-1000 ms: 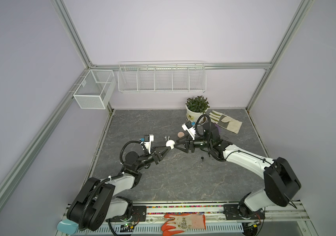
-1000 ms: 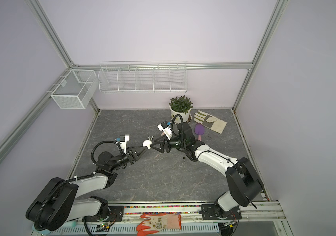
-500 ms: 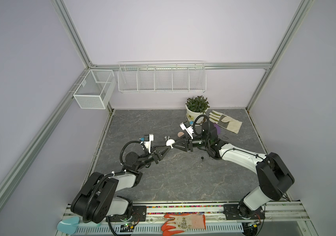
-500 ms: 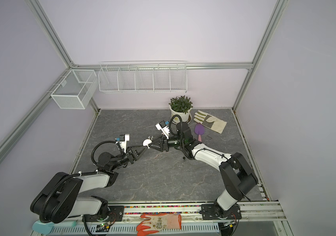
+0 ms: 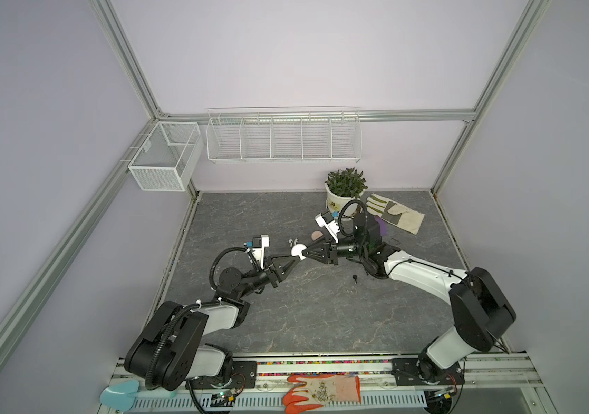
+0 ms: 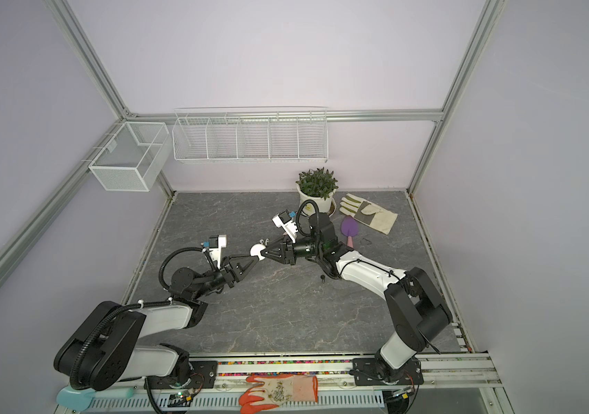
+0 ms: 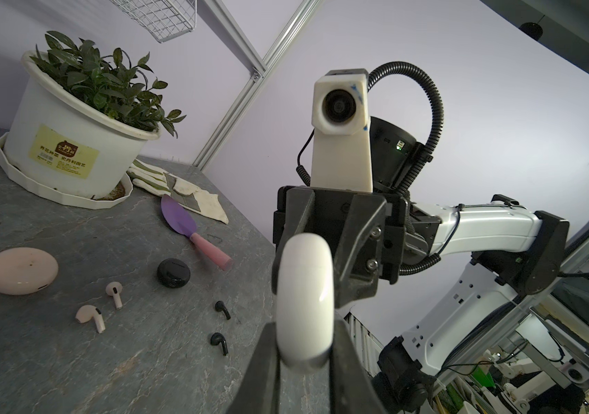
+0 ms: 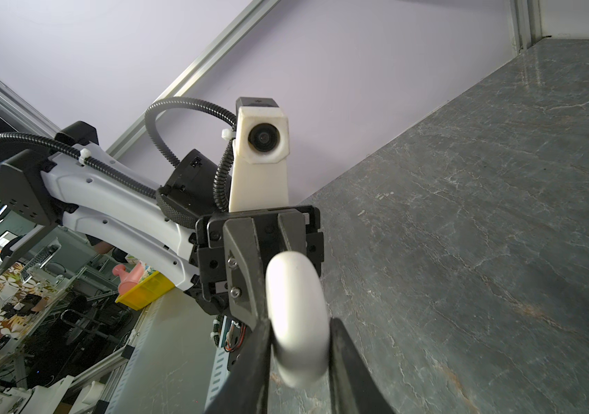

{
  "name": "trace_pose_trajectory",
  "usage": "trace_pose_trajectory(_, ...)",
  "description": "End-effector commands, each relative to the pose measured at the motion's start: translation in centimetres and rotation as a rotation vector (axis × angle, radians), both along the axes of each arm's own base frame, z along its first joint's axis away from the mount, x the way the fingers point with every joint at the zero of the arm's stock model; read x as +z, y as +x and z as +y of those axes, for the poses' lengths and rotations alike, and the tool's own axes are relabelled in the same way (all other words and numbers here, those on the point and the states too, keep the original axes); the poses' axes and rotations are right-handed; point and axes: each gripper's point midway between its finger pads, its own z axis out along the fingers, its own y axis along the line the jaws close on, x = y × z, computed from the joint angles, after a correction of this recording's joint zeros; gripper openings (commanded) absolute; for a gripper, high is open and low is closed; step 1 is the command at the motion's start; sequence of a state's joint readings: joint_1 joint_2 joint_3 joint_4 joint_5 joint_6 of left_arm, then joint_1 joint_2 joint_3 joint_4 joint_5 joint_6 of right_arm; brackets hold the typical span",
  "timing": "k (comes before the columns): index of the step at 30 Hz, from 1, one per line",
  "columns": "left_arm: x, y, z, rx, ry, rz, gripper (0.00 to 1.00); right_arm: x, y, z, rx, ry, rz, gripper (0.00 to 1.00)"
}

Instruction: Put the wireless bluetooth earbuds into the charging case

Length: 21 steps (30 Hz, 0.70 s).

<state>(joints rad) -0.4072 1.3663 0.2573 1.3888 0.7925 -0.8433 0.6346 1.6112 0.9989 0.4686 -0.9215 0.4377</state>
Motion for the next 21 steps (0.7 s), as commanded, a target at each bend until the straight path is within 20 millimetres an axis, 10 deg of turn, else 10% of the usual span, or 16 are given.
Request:
trace_pose_trajectory(1, 0.1, 0.2, -0.2, -0.001, 0.008, -0.003, 0.00, 1.8, -1.1, 0.5, 0.071, 0.044, -0.047, 0.26)
trace_pose_trajectory(11, -1.6, -0.2, -0.4, 0.041, 0.177, -0.042, 0.41, 0.7, -2.0, -2.3, 0.073, -0.148, -0.174, 0.19)
trace_pose_trajectory(21, -1.8, -2.2, -4.0, -0.085, 0.264, -0.247, 0.44, 0.6, -2.2, -5.4, 0.071, -0.300, -0.206, 0.16)
